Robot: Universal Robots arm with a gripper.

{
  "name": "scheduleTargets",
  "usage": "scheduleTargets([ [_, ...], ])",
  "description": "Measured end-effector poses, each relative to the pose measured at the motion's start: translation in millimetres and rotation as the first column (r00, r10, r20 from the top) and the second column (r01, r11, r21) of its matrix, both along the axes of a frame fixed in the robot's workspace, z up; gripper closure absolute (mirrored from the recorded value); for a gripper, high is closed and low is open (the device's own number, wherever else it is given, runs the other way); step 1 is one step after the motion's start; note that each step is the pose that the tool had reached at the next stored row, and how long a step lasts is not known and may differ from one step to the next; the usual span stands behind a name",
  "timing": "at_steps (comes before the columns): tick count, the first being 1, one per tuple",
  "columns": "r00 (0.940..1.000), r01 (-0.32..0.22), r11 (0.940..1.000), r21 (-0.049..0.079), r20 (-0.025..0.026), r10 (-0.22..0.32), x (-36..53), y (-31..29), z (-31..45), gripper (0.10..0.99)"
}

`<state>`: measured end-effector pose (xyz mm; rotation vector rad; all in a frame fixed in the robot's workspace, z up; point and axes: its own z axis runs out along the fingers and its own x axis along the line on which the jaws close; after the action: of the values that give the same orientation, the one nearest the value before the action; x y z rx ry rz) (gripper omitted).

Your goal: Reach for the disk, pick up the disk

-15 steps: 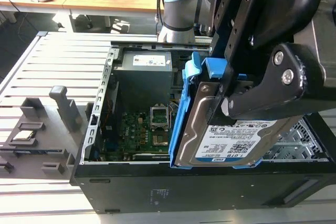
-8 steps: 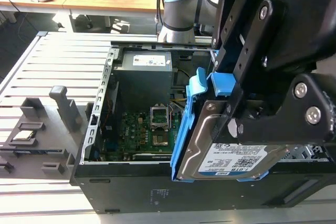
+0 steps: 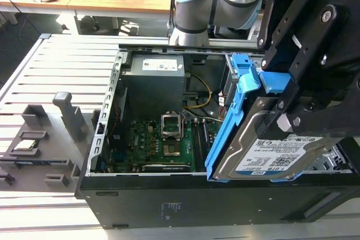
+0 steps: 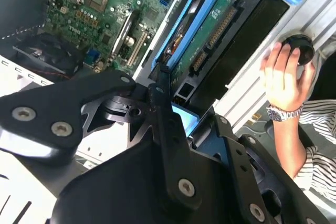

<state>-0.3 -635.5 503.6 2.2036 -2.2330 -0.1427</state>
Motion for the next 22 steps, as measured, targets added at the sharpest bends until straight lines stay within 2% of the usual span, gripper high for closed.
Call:
scheduleTargets([
  [3, 1.0000, 0.000, 1.0000, 0.000, -0.0009, 0.000, 8.8, 9.1, -1.0, 0.718],
  [4, 1.0000, 0.000, 1.0000, 0.000, -0.0011, 0.000, 13.2, 14.7, -1.5, 0.718],
  [8, 1.0000, 0.000, 1.0000, 0.000, -0.0014, 0.000, 25.0, 29.5, -2.8, 0.718],
  [14, 1.0000, 0.000, 1.0000, 0.000, -0.0024, 0.000, 41.0, 45.0, -5.1, 0.718],
  [17, 1.0000, 0.000, 1.0000, -0.001, -0.0036, 0.000, 53.4, 57.1, -6.6, 0.718],
  [22, 1.0000, 0.000, 1.0000, -0.002, -0.0056, 0.000, 64.0, 68.5, -9.4, 0.718],
])
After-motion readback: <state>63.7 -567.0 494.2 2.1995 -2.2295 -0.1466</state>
